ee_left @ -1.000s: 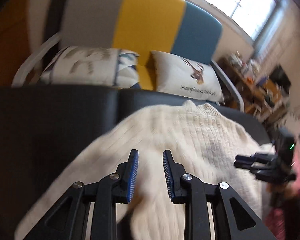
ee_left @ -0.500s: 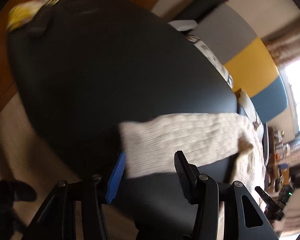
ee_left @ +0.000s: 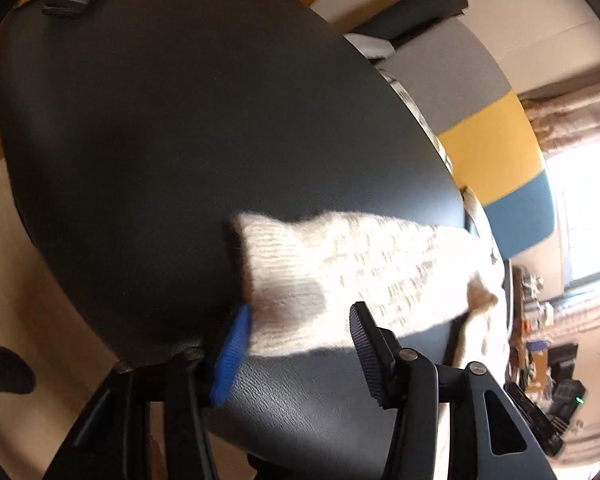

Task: Fold clothes
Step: 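Pull the held sleeve outward from the body with the left tool, then lay the held sleeve flat on the table and open the left tool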

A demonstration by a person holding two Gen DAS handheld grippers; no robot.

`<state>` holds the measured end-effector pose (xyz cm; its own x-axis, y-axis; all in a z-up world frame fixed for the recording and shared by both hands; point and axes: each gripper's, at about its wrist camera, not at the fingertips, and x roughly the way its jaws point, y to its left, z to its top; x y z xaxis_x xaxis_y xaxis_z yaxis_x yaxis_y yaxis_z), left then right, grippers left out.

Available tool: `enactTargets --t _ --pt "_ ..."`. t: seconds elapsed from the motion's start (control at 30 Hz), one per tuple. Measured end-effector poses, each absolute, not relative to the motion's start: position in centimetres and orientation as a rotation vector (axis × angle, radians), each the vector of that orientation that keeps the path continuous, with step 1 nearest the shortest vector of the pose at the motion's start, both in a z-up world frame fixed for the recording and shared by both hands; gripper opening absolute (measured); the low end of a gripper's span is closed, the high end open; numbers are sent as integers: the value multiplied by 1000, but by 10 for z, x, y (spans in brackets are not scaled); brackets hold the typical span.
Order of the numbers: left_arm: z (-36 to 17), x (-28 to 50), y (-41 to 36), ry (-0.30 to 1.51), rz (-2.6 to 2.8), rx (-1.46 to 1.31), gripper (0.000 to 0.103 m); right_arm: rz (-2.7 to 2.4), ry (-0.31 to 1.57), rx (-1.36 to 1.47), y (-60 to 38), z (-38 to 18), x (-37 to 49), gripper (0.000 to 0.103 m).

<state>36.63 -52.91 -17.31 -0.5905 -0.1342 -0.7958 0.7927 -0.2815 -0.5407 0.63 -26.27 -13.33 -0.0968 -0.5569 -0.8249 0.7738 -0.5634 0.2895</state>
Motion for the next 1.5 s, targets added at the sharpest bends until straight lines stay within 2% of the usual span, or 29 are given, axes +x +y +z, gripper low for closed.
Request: enactTargets --t 0.03,0.13,0.3,0.6,0.83,0.97,1.13,1.33,1.5 --pt "-174 363 -531 1308 -1922 863 13 -1835 285 1223 -265 -134 2 27" --pt "-160 359 -535 1256 -1940 783 10 -1878 275 1237 -271 -137 -17 27" --pt "-107 363 -554 1170 -1994 563 9 -1900 283 1246 -298 -140 -51 27" --pt "-58 315 -598 978 -2002 550 9 -1774 312 1374 -373 -187 -88 27" --pt "-37 283 -647 814 -1912 559 8 -1660 383 1311 -406 -185 -74 27" --pt "-50 284 -668 796 -1826 644 8 -1660 359 1249 -404 -161 -86 27" --pt "-79 285 -692 733 -1726 803 8 -1796 461 1180 -431 -150 -120 27" --pt "-110 288 -700 700 -1622 913 9 -1855 603 1247 -486 -183 -151 26" --pt "-133 304 -706 761 -1556 956 10 -1930 651 1178 -495 -185 -144 27"
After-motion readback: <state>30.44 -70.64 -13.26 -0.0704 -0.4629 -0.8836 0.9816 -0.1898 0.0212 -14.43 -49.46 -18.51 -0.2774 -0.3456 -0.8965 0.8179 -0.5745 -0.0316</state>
